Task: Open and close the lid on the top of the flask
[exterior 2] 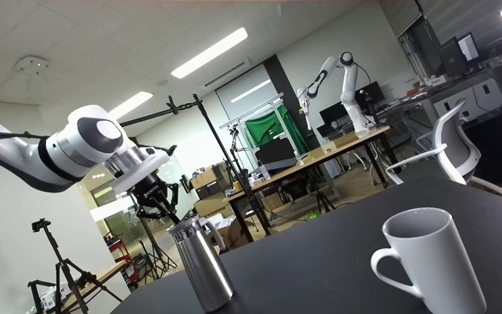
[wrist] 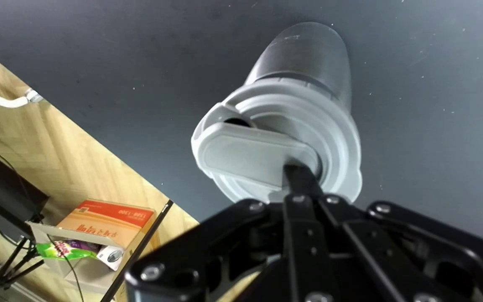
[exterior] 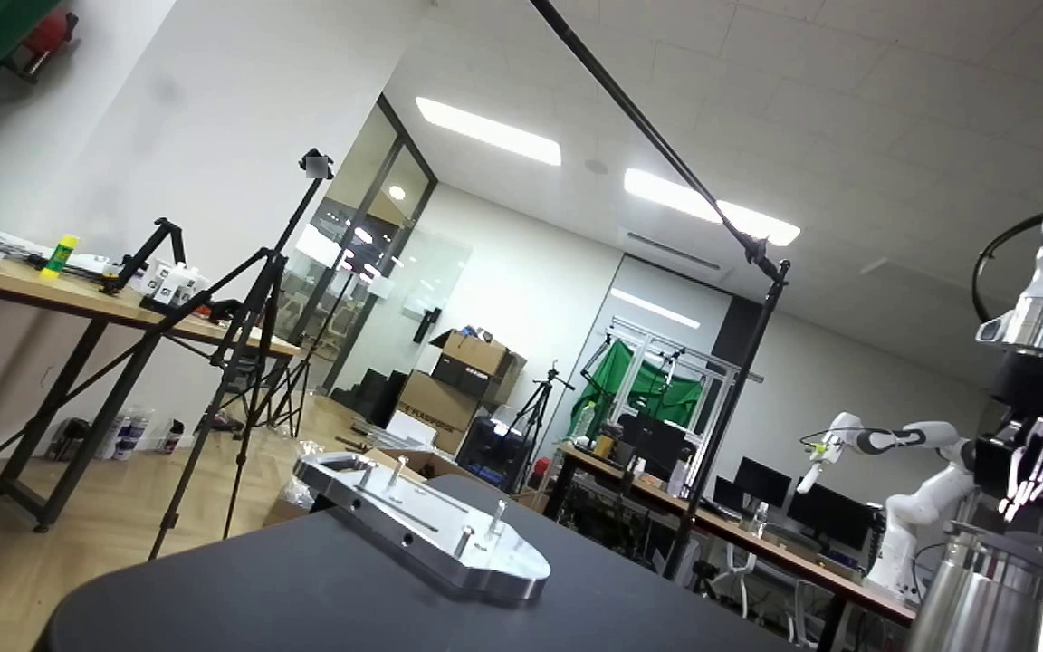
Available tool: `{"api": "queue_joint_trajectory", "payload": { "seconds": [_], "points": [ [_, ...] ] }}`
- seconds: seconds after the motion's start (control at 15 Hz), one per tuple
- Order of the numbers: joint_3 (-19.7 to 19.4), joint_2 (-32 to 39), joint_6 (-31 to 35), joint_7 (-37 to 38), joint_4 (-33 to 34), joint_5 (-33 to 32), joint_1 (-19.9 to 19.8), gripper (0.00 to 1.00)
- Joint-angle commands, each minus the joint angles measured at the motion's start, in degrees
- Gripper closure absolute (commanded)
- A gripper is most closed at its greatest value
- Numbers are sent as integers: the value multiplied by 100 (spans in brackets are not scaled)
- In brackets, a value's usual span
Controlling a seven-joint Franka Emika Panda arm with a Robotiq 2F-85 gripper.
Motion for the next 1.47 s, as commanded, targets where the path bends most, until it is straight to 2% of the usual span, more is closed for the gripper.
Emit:
{"api": "queue_joint_trajectory", "payload": {
  "seconds": [0.0,0.33,0.93,1.4],
  "points": [
    [-33,138,45,237,-127,-311,-10,100],
    [45,-17,-206,23,70,151,-36,100],
    [-135,-264,-1363,28,694,626,-223,100],
    [-250,-179,-1492,72,890,707,-318,100]
  ]
}}
